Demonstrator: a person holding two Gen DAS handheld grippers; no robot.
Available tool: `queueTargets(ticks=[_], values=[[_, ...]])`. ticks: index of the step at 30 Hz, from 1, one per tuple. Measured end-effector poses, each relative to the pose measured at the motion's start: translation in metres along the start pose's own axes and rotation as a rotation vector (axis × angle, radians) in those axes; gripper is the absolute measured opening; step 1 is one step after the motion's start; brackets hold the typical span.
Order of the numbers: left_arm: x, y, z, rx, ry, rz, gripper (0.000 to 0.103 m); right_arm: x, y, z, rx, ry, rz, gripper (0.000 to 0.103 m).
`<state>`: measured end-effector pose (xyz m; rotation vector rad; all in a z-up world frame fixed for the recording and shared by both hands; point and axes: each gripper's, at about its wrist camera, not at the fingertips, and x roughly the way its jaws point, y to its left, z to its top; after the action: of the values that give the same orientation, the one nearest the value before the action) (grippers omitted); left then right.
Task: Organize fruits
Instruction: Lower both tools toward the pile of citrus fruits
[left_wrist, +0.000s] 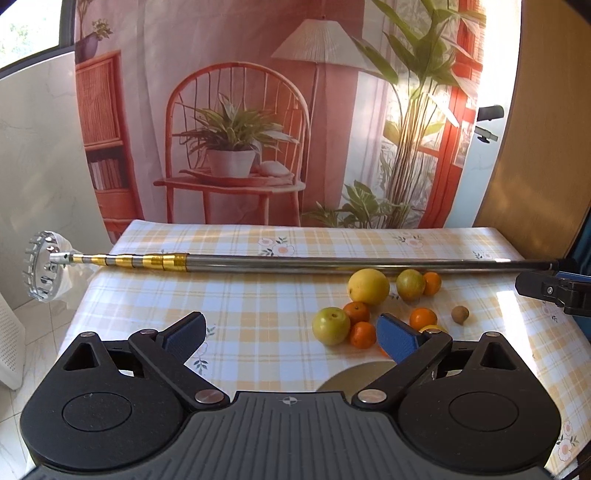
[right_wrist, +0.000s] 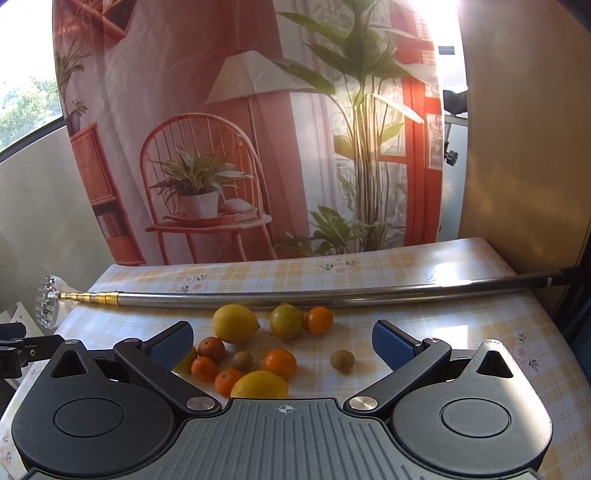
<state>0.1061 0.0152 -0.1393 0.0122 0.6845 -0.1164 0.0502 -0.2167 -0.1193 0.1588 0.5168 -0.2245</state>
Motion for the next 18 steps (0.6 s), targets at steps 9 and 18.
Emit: queueTargets(ticks=[9,18], values=[[0.068,-0.003,-0.011,-0.125,0.199,-0.162,0.076,0.035,-0.017,-0.016,-0.022,0.044,-0.021,0.097],[0.117,-0.018,0.0,-0.19,0.295,-0.262,0.059,0.054,-0.02,-0.016,-0.052,0.061,0.015,0.076]])
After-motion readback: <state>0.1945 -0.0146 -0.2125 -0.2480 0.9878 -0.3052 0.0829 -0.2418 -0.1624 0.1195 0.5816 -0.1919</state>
